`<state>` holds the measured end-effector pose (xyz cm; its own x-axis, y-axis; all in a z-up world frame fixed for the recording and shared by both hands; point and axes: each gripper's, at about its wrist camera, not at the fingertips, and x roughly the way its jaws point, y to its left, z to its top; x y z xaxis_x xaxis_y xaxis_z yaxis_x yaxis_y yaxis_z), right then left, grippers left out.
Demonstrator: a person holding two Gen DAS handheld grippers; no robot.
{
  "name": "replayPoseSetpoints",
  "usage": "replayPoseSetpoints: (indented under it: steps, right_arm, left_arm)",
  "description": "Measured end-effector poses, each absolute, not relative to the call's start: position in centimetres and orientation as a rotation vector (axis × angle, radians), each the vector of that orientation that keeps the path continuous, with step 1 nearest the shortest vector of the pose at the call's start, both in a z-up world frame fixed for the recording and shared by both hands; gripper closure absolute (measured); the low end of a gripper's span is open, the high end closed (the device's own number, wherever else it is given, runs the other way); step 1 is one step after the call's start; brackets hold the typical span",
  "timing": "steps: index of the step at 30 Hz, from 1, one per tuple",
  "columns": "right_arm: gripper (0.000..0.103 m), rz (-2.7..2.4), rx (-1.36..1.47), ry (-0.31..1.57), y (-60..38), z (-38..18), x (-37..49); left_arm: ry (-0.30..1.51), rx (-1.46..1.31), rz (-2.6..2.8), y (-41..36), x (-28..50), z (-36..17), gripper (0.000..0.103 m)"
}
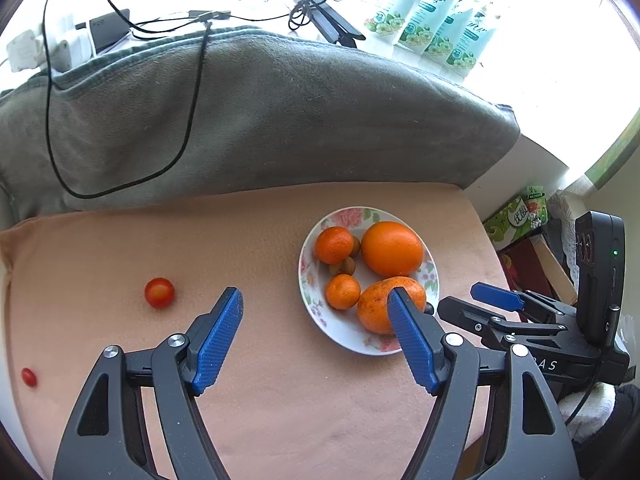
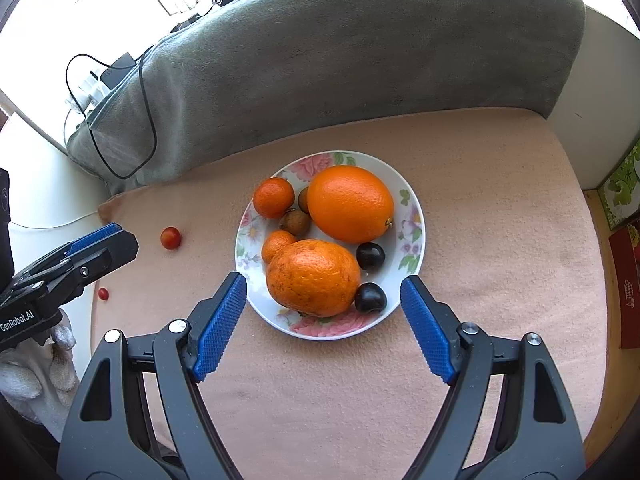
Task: Organize fruits
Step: 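Withdraw both open tools from the plate, then move both open tools toward the two red cherry tomatoes on the cloth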
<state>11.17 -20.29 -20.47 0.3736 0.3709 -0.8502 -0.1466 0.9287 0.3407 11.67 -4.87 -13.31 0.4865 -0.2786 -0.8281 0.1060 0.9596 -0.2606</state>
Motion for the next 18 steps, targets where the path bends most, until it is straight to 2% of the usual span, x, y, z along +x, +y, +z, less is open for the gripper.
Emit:
replayPoseSetpoints:
  steps: [18]
  right_arm:
    - [0.021, 0.496, 0.141, 1.118, -11.7, -19.5, 11.5]
  left_arm:
    - [1.014, -0.274, -0.058, 3.2, 8.3, -13.5, 0.028]
